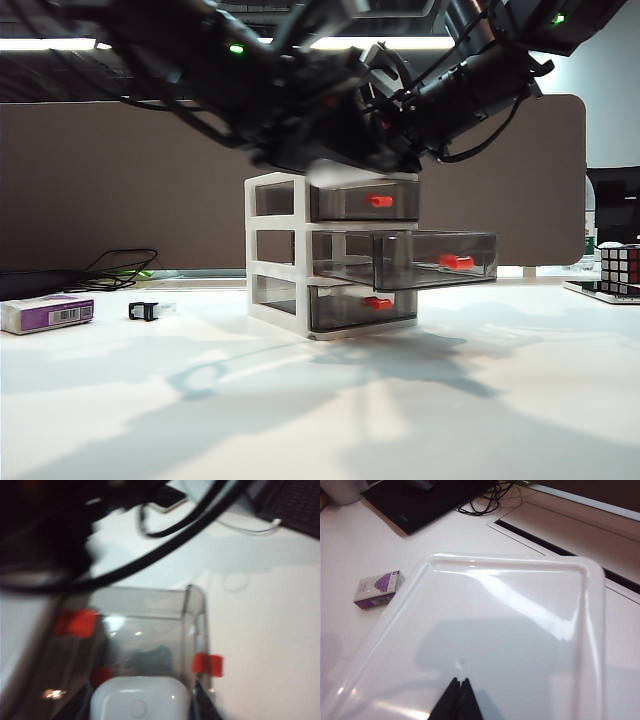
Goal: Open the second layer of the drawer on the table, pick up the earphone case on the table and put it in, and finally close the drawer.
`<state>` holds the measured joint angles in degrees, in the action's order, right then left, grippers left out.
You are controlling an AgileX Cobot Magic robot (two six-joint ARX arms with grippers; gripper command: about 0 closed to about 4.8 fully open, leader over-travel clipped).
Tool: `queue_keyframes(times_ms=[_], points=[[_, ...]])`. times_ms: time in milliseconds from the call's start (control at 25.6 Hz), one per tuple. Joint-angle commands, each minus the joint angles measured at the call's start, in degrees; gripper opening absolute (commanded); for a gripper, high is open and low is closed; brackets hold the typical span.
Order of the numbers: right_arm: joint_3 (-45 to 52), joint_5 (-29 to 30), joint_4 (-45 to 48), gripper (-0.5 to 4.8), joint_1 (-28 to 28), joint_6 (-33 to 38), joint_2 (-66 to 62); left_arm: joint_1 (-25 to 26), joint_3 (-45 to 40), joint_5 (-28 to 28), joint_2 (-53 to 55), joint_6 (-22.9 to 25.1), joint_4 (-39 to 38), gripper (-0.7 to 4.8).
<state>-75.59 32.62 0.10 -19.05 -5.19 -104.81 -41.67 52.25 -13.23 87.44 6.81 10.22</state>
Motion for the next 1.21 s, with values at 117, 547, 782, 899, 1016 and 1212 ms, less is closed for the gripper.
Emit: queue_keyframes(times_ms=[117, 547, 782, 899, 1016, 1212], points=[[1.2, -0.1, -6.9, -0.05, -1.0, 1.1, -1.4, -1.2, 3.0, -0.3, 5.2, 0.0, 2.9, 0.52], [1.2, -0.6, -7.1, -0.05, -1.1, 1.1, -1.4, -1.2, 4.1, -1.0, 7.2, -0.2, 6.2, 0.58], [1.2, -0.8, -7.6, -0.05, -1.1, 1.1, -1.4, -1.2, 4.1, -1.0, 7.2, -0.2, 6.2, 1.40], [1.2, -1.0, -7.6, -0.05, -1.1, 1.1, -1.4, -1.2, 4.1, -0.9, 7.2, 0.0, 6.1, 2.14], [1.2, -1.2, -7.6, -0.05, -1.1, 1.1, -1.4, -1.2, 4.1, -0.9, 7.2, 0.1, 6.1, 2.51], [1.2, -1.6, -7.6, -0.05, -1.1, 1.1, -1.4, -1.2, 4.1, -0.4, 7.2, 0.2, 6.1, 3.08]])
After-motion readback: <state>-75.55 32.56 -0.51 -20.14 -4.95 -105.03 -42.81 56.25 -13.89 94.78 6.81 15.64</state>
